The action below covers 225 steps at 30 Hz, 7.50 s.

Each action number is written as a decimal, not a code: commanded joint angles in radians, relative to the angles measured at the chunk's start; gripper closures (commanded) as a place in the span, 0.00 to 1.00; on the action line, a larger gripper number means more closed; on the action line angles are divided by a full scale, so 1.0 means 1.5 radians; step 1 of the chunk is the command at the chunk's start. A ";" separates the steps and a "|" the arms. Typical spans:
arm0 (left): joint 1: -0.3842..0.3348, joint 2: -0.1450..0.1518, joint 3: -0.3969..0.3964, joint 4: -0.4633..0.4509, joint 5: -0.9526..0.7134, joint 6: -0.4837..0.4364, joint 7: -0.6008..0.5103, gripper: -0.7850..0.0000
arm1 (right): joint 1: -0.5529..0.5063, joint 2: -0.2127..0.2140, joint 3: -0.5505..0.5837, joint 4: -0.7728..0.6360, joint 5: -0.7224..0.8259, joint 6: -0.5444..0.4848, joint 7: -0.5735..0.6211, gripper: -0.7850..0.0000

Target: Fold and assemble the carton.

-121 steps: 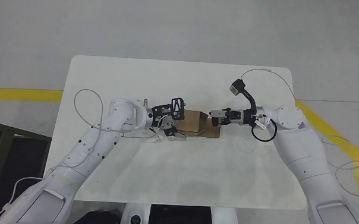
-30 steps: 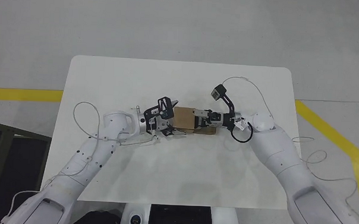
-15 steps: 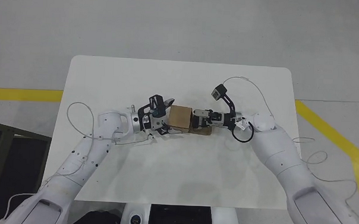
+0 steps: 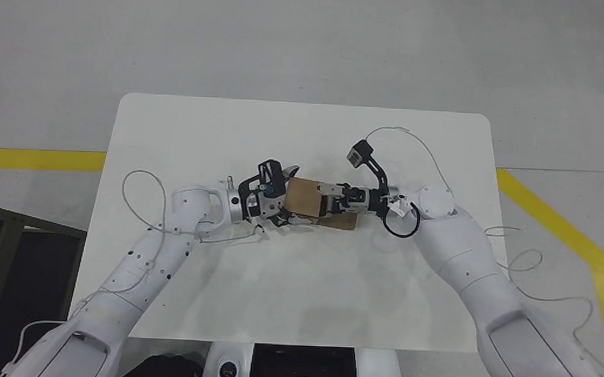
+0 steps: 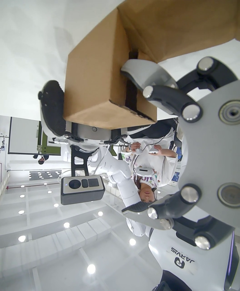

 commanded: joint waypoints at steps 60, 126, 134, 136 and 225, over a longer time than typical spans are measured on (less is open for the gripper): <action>0.028 0.000 -0.041 -0.034 -0.034 0.039 -0.098 0.00 | -0.091 0.077 0.130 -0.081 -0.127 0.078 -0.012 0.00; 0.043 0.001 -0.049 -0.051 -0.007 0.035 -0.106 0.00 | -0.019 0.034 0.080 -0.011 -0.035 0.036 0.037 0.00; 0.044 0.001 -0.050 -0.052 -0.006 0.035 -0.106 0.00 | -0.016 0.027 0.076 -0.020 -0.008 0.031 0.031 0.00; 0.044 0.001 -0.050 -0.052 -0.006 0.034 -0.106 0.00 | -0.015 0.025 0.073 -0.026 -0.003 0.033 0.033 0.00; 0.052 0.003 -0.054 -0.058 0.014 0.030 -0.109 0.00 | 0.004 0.016 0.056 0.018 -0.168 0.046 -0.004 0.74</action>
